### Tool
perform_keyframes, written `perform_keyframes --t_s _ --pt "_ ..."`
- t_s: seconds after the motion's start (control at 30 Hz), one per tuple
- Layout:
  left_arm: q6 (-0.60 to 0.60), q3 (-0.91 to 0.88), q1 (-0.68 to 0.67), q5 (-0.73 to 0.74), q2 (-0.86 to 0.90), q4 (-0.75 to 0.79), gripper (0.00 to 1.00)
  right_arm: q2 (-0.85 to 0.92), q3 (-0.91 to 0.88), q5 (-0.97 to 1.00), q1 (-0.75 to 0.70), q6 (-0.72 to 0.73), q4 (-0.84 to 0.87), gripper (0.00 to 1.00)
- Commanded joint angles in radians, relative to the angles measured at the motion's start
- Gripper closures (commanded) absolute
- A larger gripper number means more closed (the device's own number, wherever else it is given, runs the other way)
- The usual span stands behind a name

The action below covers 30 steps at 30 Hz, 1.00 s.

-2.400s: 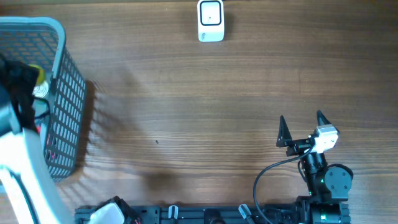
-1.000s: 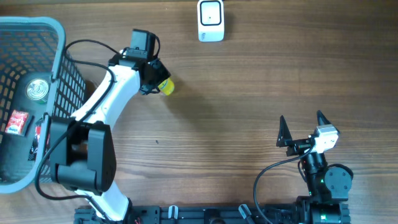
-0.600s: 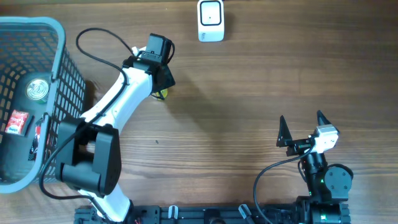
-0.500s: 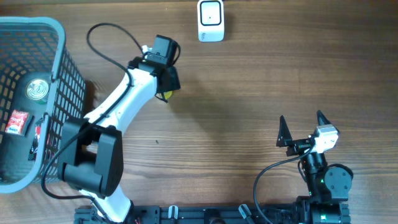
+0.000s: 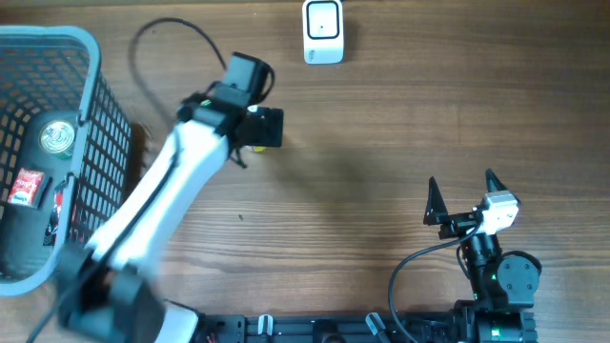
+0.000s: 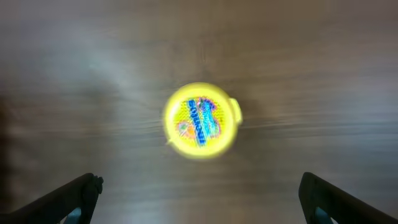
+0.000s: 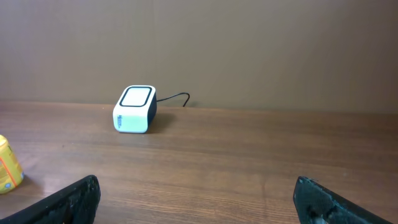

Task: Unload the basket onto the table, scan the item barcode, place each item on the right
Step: 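Lift the yellow can out and set it upright on the table, then reach into the basket and grasp the green-lidded tin with the left gripper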

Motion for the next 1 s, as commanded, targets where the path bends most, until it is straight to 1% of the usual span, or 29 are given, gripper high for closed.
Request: perform_keyframes --t_s 0.0,0.03,0.07,0.1,0.17,0.23,0.27,0.33,0.37,0.4,0.47,0.53,0.63,0.8,0.97 --pt "-0.128 0.147 0.024 -0.16 -0.322 -0.026 0.0 -0.005 -0.001 0.01 0.006 0.014 0.004 0.0" --pt "-0.163 0.177 0.043 -0.227 -0.377 -0.027 0.0 -0.005 -0.001 0.01 0.006 0.013 0.004 0.0" --pt "-0.2 0.224 0.092 -0.305 -0.449 -0.026 0.0 -0.005 -0.001 0.01 0.006 0.014 0.004 0.0" --pt "-0.213 0.254 0.136 -0.336 -0.486 -0.024 0.0 -0.005 -0.001 0.01 0.006 0.013 0.004 0.0" --pt "-0.223 0.314 0.272 -0.401 -0.543 -0.011 0.0 -0.005 -0.001 0.01 0.006 0.013 0.004 0.0" --pt "-0.229 0.348 0.427 -0.414 -0.556 0.002 0.0 -0.005 -0.001 0.01 0.006 0.014 0.004 0.0" --pt "-0.229 0.356 0.534 -0.41 -0.553 0.008 0.0 -0.005 -0.001 0.01 0.006 0.013 0.004 0.0" --pt "-0.229 0.356 0.698 -0.371 -0.513 0.0 0.0 -0.005 -0.001 0.01 0.006 0.014 0.004 0.0" --pt "-0.233 0.356 0.792 -0.311 -0.469 -0.023 0.0 -0.005 -0.001 0.01 0.006 0.014 0.004 0.0" --pt "-0.28 0.355 0.867 -0.225 -0.414 -0.054 0.0 -0.005 -0.001 0.01 0.006 0.014 0.004 0.0" --pt "-0.362 0.355 0.955 -0.109 -0.309 -0.1 0.0 -0.005 -0.001 0.01 0.006 0.013 0.004 0.0" --pt "-0.393 0.355 1.005 -0.061 -0.182 -0.124 0.0 -0.005 -0.001 0.01 0.006 0.014 0.004 0.0" --pt "-0.385 0.355 1.024 -0.06 0.013 -0.146 0.0 -0.005 -0.001 0.01 0.006 0.014 0.004 0.01" --pt "-0.384 0.348 0.991 -0.038 0.255 -0.116 0.0 -0.005 -0.001 0.01 0.006 0.014 0.004 0.0" --pt "-0.308 0.348 0.937 -0.053 0.415 -0.044 0.0 -0.005 -0.001 0.01 0.006 0.013 0.004 0.0"
